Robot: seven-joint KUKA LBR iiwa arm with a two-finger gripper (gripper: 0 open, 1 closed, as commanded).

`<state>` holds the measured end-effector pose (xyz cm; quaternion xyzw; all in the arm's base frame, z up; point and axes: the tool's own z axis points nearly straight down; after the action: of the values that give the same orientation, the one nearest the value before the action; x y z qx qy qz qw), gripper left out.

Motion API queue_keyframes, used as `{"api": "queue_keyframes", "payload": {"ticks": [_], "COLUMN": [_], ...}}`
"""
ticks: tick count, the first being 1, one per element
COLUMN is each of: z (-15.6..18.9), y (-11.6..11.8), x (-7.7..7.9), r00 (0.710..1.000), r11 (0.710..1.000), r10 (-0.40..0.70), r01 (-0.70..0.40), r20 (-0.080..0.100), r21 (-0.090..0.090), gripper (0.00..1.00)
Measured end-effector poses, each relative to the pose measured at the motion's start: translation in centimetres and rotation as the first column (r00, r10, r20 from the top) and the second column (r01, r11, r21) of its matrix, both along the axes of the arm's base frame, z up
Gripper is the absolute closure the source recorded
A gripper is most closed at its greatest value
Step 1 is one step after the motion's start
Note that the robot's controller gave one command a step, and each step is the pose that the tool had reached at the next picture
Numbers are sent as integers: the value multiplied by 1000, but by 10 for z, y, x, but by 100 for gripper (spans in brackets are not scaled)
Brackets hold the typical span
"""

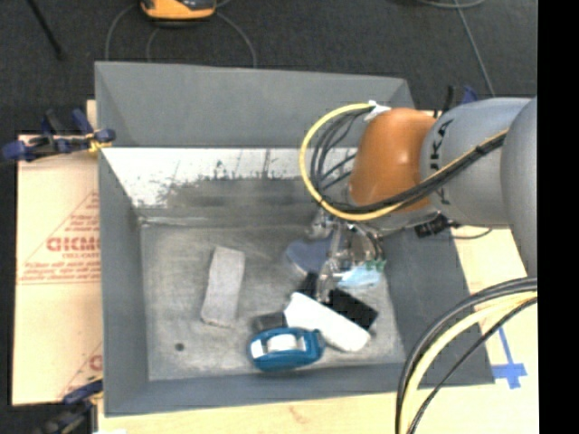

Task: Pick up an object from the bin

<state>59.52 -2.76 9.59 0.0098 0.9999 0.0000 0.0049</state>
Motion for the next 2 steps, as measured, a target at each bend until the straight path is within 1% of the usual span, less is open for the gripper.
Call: {"api": "queue_keyframes", "payload": {"ticks": [1,2], "z": [0,9], "y": [-8,-17], "x": [-3,-32], "r00": [999,986], "r11": [999,986], "r10": [-46,-165], "r01": [46,165], "r20": [-1,6], "r21": [2,3], "gripper": [0,0]}}
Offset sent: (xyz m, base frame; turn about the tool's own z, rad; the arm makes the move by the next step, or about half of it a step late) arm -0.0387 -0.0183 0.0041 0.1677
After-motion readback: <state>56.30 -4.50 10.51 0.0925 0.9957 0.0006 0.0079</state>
